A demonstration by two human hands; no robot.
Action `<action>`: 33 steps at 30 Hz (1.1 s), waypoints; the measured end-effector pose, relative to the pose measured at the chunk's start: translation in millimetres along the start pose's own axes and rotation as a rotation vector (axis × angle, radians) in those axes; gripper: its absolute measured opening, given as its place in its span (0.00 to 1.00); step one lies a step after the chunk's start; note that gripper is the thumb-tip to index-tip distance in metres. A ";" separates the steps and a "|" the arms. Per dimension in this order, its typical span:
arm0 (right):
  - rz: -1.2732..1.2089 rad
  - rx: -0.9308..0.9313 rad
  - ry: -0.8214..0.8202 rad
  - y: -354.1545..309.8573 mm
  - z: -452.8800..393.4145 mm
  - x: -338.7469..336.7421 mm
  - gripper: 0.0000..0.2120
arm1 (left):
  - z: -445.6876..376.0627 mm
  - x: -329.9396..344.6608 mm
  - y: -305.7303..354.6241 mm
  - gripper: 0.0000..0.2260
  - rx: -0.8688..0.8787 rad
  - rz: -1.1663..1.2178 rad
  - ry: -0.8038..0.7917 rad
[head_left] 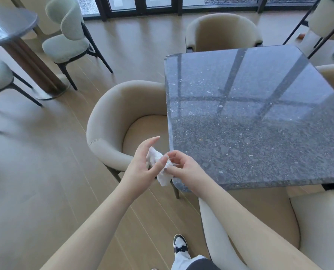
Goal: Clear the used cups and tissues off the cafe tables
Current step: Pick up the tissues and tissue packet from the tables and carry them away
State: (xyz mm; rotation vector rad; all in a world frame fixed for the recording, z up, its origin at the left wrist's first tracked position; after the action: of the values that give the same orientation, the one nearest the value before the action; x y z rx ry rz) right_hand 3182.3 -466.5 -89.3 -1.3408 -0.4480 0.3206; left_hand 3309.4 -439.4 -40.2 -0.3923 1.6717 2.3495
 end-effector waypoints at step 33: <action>0.073 -0.069 -0.250 -33.6 -36.4 147.2 0.11 | 87.2 -160.0 -67.0 0.09 -0.189 0.004 0.491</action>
State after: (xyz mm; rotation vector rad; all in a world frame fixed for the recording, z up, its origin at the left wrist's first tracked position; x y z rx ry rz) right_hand 3327.4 -435.4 -43.8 -1.3921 -0.6242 0.5405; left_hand 3474.8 -340.4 -16.7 -1.0755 1.6279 2.5663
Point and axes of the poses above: each hand's wrist, its own z-axis away from the middle knuckle, its own x-axis out of the palm, y = z × x, the point moved 8 cm from there along -z, towards the middle knuckle, and after that the axes turned 9 degrees about -x, right-handed, at the moved point
